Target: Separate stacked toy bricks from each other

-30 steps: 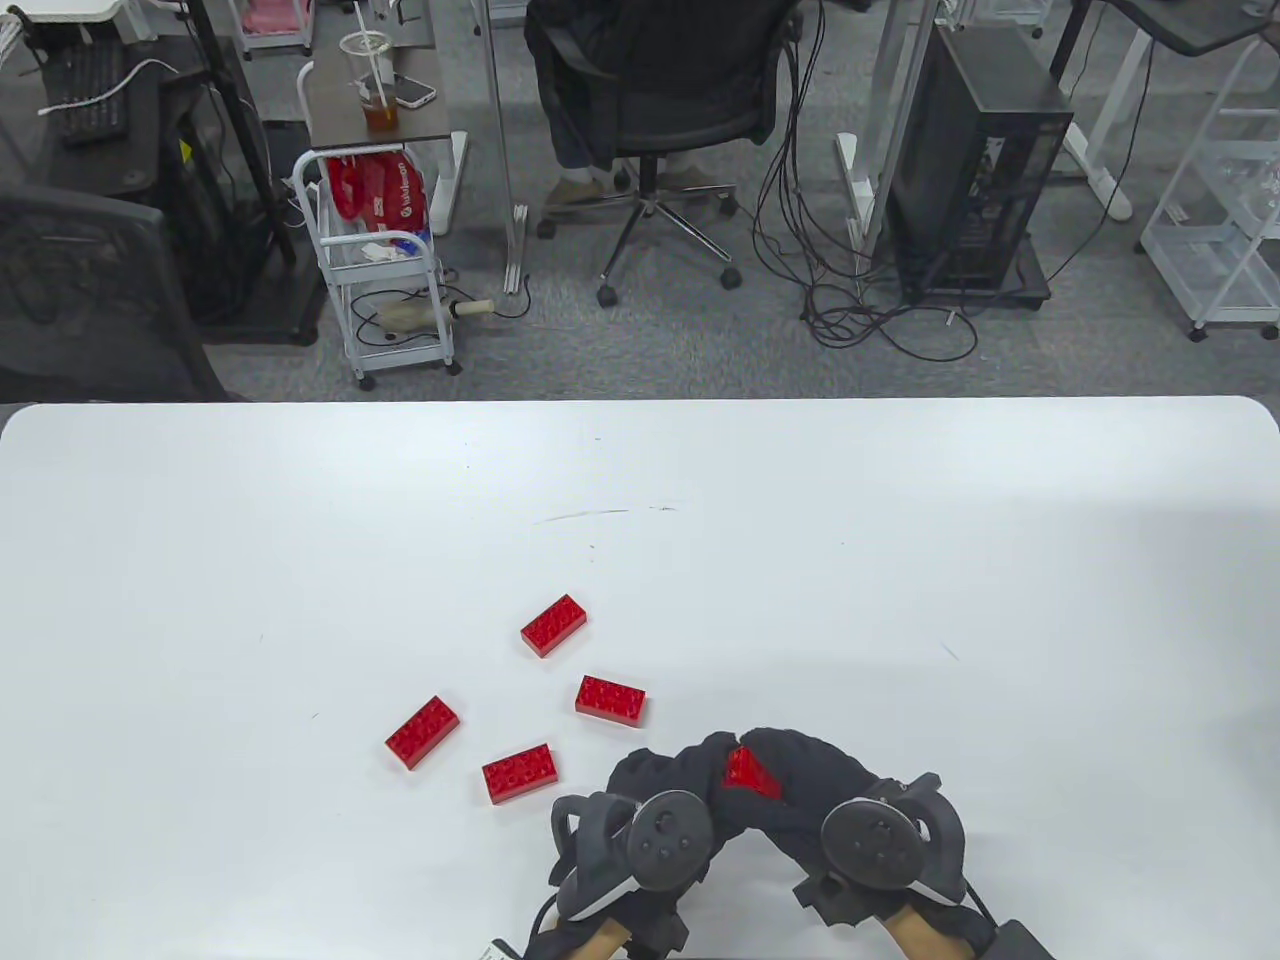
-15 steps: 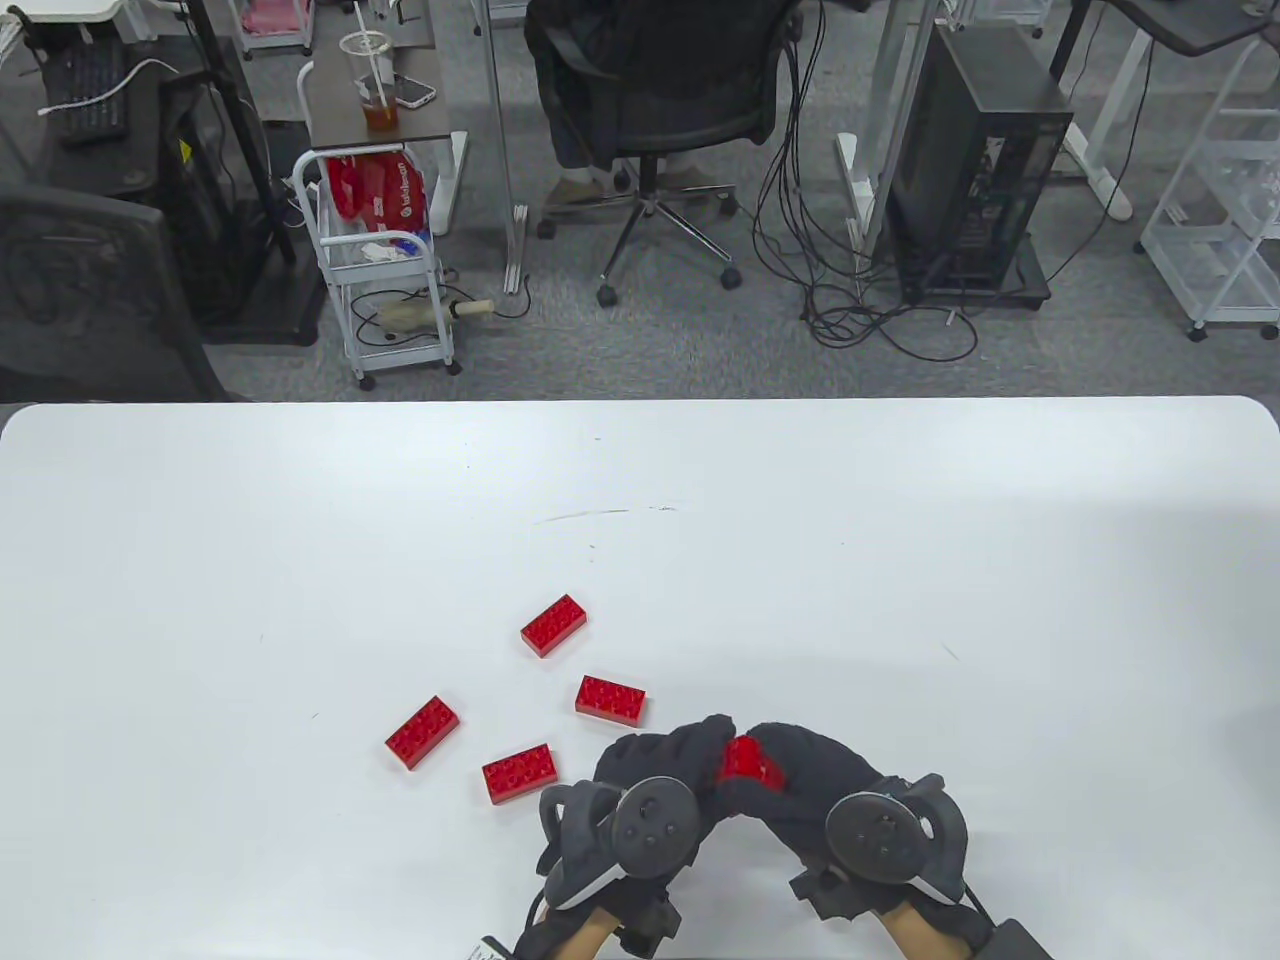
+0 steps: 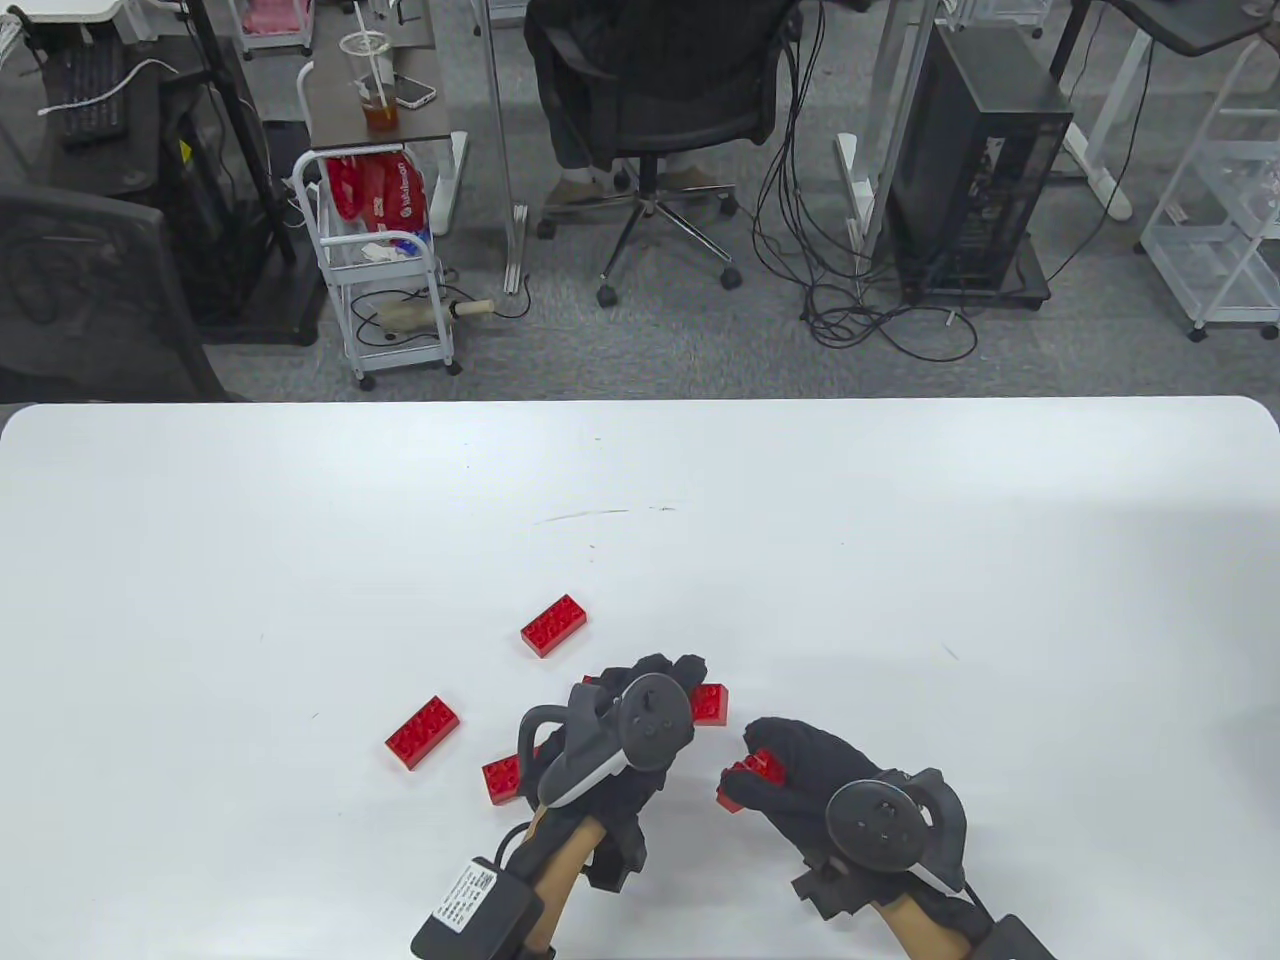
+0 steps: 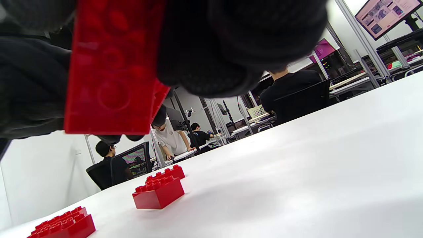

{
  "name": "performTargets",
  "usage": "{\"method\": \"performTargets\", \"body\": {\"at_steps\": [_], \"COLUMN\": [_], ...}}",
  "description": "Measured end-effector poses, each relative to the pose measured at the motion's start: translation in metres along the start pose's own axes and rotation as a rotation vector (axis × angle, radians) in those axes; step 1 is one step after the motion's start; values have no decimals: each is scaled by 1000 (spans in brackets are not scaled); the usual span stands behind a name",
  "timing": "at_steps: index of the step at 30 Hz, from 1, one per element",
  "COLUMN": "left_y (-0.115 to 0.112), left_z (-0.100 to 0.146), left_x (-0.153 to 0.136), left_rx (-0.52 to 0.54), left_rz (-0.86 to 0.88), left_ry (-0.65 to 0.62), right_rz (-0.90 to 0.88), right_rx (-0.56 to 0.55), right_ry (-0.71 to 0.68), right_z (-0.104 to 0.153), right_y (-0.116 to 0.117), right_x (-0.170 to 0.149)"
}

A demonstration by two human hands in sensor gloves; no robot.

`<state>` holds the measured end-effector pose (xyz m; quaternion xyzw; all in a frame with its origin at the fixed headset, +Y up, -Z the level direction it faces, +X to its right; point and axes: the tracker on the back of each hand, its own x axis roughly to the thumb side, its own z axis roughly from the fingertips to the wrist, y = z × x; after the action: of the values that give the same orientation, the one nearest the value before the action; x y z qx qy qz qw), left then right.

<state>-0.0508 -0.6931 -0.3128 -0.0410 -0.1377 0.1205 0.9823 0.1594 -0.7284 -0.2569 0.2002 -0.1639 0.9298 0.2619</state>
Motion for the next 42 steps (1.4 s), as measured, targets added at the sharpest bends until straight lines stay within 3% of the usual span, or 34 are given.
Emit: {"method": "performTargets", "body": {"at_steps": [8,24,42], "left_y": [9,0,-27], "left_z": [-45,-116,-150], "left_x": [3,-7,-34], "left_rx": [-95,-200,-268], "left_rz": [-169,-251,-215], "left_ry": [61,170,265], "right_rz": [3,-8,-32], "right_rx": [6,3,8], "right_ry": [-4,3,12], "right_z": [0,-1,-1], "right_y": [0,-1,-2], "right_x": [0,-3,-6]}}
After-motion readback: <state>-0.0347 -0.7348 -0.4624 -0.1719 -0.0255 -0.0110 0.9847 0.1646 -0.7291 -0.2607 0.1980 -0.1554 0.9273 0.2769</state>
